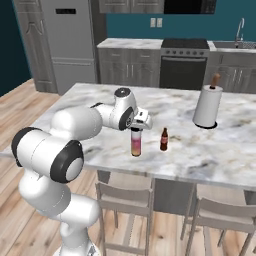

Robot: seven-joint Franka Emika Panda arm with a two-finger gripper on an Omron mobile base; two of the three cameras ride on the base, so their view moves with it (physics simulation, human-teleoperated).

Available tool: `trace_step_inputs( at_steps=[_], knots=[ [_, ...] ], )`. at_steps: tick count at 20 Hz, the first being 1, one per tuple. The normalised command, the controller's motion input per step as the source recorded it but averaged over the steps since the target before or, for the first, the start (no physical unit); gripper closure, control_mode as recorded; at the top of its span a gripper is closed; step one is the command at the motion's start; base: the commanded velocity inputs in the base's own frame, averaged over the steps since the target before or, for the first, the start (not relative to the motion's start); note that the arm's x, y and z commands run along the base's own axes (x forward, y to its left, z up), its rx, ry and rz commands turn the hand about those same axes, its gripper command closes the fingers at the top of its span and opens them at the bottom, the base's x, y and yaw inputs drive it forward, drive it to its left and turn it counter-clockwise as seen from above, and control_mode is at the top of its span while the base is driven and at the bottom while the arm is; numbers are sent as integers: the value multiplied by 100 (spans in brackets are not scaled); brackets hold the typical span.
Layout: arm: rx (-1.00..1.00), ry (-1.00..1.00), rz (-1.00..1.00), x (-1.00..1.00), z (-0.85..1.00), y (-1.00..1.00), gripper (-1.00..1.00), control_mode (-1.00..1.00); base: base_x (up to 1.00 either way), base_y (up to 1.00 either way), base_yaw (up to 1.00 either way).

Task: Place the large bottle from the dining counter next to the other large bottle outside the sink, and place the small bottle from the dining counter next to the other small bottle inside the sink.

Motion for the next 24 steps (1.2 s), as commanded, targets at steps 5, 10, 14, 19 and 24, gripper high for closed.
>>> trace_step_inputs(
  at_steps=[5, 10, 14, 19, 24],
  knots=[
    [0, 0, 0, 0, 0, 0, 100, 100, -47, 7, 0],
    [0, 0, 0, 0, 0, 0, 100, 100, -25, 0, 0],
    [0, 0, 0, 0, 0, 0, 100, 100, -14, -26, 0],
    [0, 0, 0, 0, 0, 0, 100, 100, 0, -69, 0],
    [0, 0, 0, 0, 0, 0, 100, 100, 0, -81, 0]
  ],
)
